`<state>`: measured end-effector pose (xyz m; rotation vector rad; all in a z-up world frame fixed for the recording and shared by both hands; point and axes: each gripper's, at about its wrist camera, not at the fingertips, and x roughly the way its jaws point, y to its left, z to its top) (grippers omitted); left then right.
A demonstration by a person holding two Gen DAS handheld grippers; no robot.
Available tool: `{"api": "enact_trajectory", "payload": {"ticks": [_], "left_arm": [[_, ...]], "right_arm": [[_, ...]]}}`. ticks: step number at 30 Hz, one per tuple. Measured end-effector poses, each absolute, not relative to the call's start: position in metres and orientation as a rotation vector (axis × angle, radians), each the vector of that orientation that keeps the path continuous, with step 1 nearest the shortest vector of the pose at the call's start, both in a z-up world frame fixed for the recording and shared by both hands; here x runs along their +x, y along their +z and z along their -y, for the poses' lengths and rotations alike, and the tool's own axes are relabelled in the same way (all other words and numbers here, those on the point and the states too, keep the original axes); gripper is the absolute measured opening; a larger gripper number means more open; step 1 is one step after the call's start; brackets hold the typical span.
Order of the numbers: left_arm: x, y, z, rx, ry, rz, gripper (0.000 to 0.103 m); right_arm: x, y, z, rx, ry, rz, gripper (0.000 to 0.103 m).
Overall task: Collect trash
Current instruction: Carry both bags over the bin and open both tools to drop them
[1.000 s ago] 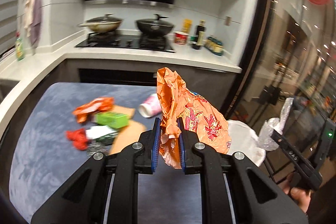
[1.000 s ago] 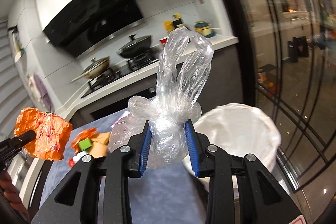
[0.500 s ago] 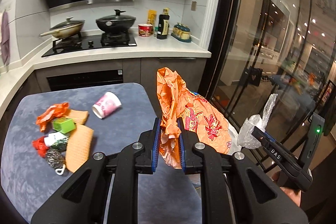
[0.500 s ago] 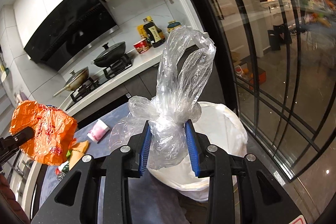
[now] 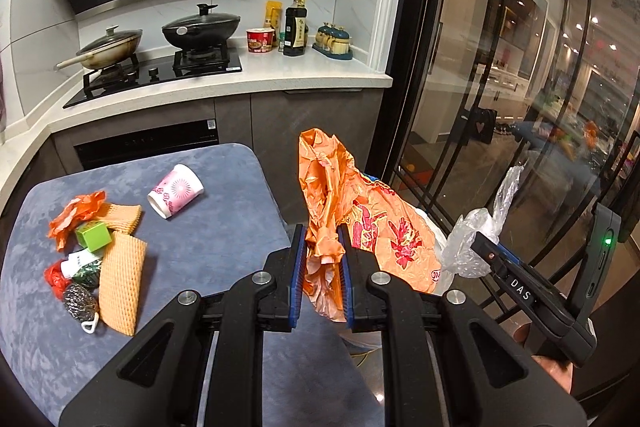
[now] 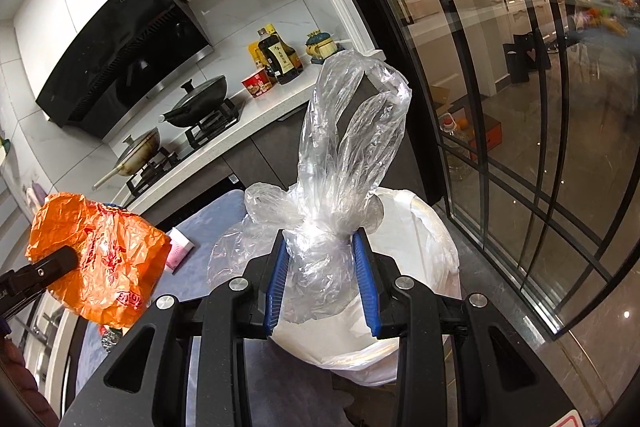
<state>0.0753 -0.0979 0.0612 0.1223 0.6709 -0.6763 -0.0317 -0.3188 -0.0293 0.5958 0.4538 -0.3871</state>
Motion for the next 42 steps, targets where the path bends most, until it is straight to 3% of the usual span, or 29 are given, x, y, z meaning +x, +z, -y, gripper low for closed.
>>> {"api": "enact_trajectory", "payload": {"ticks": [34, 35, 37, 38, 42], "left_arm": [[0.123, -0.028, 0.223, 0.268, -0.717, -0.807, 0.019], [0.124, -0.03, 0.224, 0.268, -0.716, -0.814, 0.02], [0.126, -0.032, 0.226, 0.264, -0.714, -0.821, 0.035], [0.126, -0.032, 0.226, 0.262, -0.711, -0.818, 0.038], [0.125, -0.032, 0.224, 0.257, -0.7, -0.807, 0.055]], "right_arm": [[0.021, -0.095, 0.354, 0.58, -0.438, -0.656, 0.034], [0.022, -0.097, 0.355, 0.576, -0.439, -0.665, 0.034], [0.024, -0.099, 0.355, 0.567, -0.443, -0.678, 0.035], [0.026, -0.1, 0.355, 0.561, -0.443, -0.686, 0.035], [0.03, -0.099, 0.354, 0.547, -0.442, -0.691, 0.048]]}}
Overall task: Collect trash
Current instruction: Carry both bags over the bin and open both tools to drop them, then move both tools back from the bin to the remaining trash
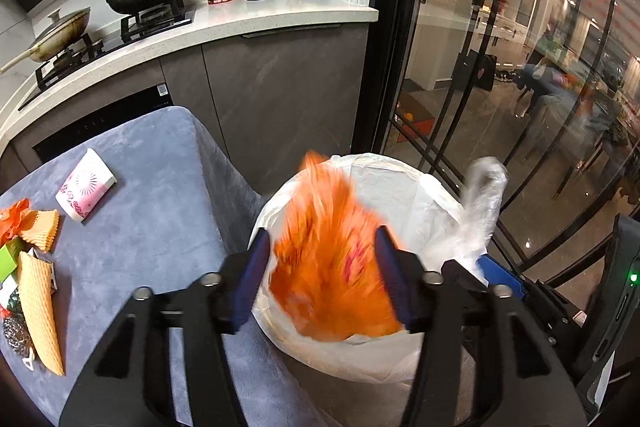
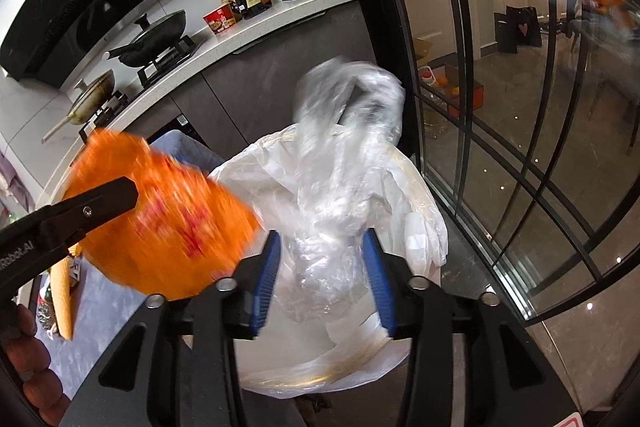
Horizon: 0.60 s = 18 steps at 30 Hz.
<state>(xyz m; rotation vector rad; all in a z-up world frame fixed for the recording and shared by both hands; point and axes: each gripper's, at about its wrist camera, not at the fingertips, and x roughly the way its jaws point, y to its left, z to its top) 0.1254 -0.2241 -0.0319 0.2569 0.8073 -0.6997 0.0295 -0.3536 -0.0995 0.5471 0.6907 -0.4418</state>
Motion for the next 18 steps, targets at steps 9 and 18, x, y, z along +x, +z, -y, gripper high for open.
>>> {"api": "enact_trajectory", "payload": {"ticks": [9, 18], "left_arm": [[0.132, -0.025, 0.207, 0.207, -0.681, -0.811, 0.065], [0.133, -0.013, 0.179, 0.176, -0.645, -0.782, 0.078]], "right_arm": [[0.026, -0.093, 0.35, 0.548, -0.445, -0.663, 0.052], [0.023, -0.07, 0.332, 0.537, -0.412, -0.614, 0.06]]}}
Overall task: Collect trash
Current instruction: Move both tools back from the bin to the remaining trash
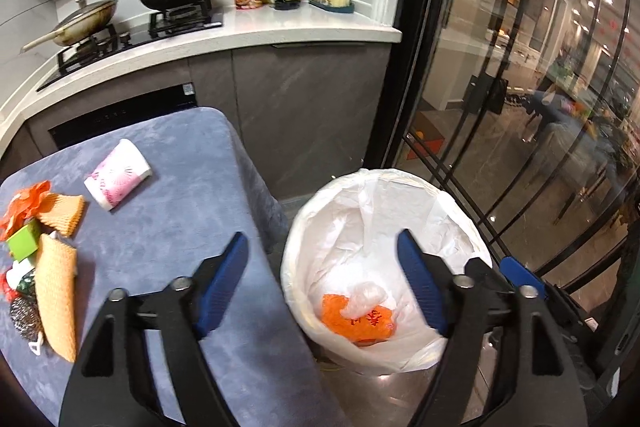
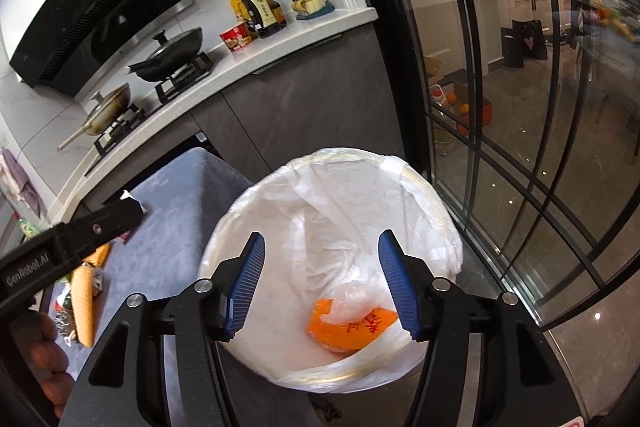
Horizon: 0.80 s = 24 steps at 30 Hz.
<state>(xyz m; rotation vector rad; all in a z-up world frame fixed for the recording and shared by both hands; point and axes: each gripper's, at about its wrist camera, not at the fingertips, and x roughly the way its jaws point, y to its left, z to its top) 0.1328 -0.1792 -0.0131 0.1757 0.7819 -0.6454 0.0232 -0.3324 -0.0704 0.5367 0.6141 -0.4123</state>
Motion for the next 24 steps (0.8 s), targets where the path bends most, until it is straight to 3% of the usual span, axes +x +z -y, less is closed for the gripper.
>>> {"api": "enact_trajectory", "payload": {"ticks": [9, 24], "left_arm": [[0.141, -0.004, 0.111, 0.084, -0.546, -0.777, 0.086], [0.17, -0.014, -0.054, -0.09, -0.289, -0.828, 0.089]], "right_arm": [[0.028, -0.045, 0.292, 0.497, -0.327, -0.581, 0.063], [0.074, -0.04, 0.177, 0.414, -0.126, -0.639, 0.067]]}}
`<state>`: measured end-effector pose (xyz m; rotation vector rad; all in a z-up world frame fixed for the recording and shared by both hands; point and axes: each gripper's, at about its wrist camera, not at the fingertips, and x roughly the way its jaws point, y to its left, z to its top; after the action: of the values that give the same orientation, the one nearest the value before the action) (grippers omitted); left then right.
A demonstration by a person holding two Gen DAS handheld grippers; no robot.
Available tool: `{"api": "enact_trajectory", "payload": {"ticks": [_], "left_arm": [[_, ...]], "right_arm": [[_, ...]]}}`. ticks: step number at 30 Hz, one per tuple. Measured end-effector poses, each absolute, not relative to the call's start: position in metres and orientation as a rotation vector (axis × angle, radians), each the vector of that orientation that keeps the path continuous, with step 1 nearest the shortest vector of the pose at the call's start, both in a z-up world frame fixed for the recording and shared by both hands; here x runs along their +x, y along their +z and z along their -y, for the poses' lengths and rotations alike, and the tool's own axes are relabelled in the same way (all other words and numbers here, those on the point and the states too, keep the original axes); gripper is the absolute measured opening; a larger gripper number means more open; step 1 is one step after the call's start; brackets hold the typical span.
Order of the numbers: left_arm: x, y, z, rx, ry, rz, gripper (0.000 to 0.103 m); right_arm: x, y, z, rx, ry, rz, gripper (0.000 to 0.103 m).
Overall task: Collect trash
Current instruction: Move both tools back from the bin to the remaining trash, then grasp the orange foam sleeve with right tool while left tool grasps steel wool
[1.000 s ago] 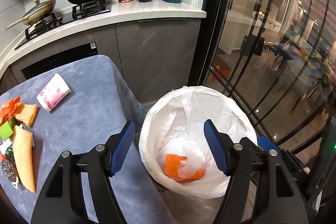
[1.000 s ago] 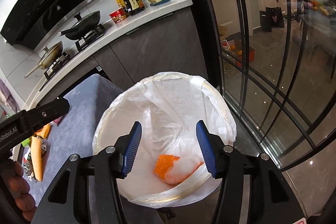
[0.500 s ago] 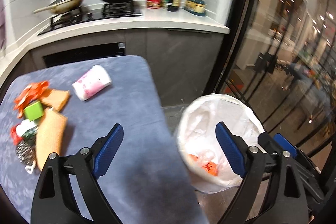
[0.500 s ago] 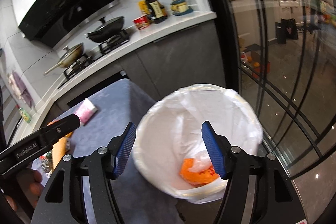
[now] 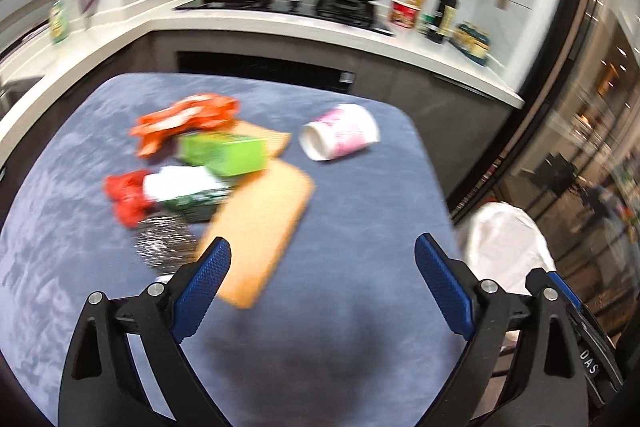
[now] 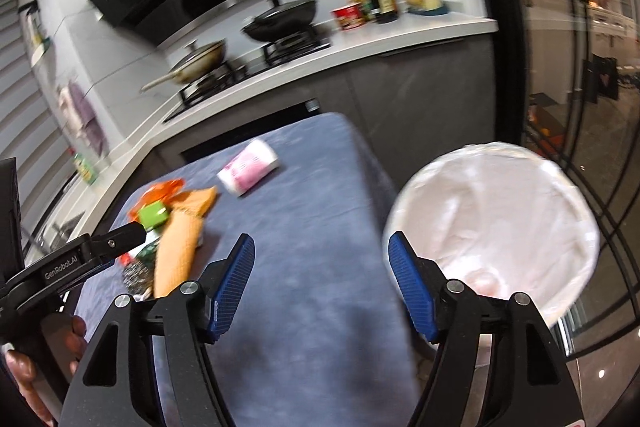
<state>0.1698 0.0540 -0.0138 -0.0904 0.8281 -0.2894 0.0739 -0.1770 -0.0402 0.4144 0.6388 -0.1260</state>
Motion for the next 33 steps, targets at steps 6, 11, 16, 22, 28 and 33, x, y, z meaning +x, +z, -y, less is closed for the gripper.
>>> {"api": "enact_trajectory", "payload": {"ticks": [6, 11, 16, 22, 28, 33], "left_arm": [[0.182, -0.027, -0.115, -0.141, -0.205, -0.853, 0.089], [0.19, -0.039, -0.152, -0.173, -0.16, -0.873, 0.09], [0.205, -0.053, -0.176, -0.203, -0.144, -0.896, 0.09], [0.222, -0.067, -0.186, -0.241, -0.147, -0.922, 0.09], [0.232, -0.077, -0.19, -0.277, -0.152, -0.942, 0.089], [0.236, -0.085, -0.187, -0.28, -0.161, -0.959, 0.089]], "right_arm": [[0.103, -0.053, 0.125, 0.389, -0.046, -0.696, 0.067], [0.132, -0.067, 0.083, 0.369, 0.003, -0.744, 0.067], [0.163, -0.083, 0.052, 0.37, 0.044, -0.791, 0.067], [0.193, -0.1, 0.025, 0.369, 0.068, -0.829, 0.067], [0.216, -0.114, 0.006, 0.362, 0.092, -0.85, 0.067], [0.223, -0.122, 0.0, 0.345, 0.101, -0.875, 0.038]]}}
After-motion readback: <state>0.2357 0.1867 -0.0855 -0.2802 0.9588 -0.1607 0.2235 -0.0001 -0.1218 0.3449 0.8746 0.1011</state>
